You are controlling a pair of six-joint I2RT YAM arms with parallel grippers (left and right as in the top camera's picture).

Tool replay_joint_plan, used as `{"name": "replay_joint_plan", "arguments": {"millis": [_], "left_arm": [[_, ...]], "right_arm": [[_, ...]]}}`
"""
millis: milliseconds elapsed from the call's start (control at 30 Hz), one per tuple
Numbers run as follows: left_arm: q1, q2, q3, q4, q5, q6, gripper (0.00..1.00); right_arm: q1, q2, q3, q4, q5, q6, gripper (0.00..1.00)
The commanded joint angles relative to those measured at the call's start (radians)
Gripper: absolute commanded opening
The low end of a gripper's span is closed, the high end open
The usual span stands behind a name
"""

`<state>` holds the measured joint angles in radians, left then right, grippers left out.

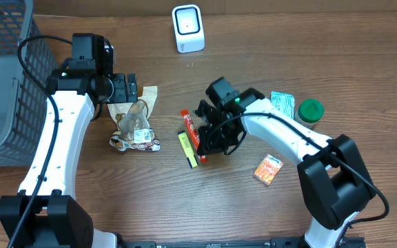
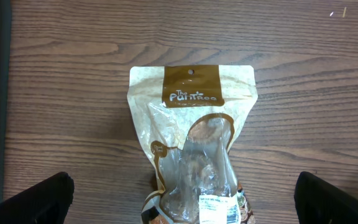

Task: Scan the item barcode

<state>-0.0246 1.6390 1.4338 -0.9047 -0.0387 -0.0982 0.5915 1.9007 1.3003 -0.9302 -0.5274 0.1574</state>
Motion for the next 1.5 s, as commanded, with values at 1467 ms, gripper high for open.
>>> {"name": "replay_joint_plan", "arguments": {"millis": [1467], "left_arm": [[-0.002, 0.003, 0.017, 0.001, -0.005, 0.005, 1.0]], "right_arm": [[0.222, -0.013, -0.094, 0.02, 0.459, -0.316, 0.29]]}}
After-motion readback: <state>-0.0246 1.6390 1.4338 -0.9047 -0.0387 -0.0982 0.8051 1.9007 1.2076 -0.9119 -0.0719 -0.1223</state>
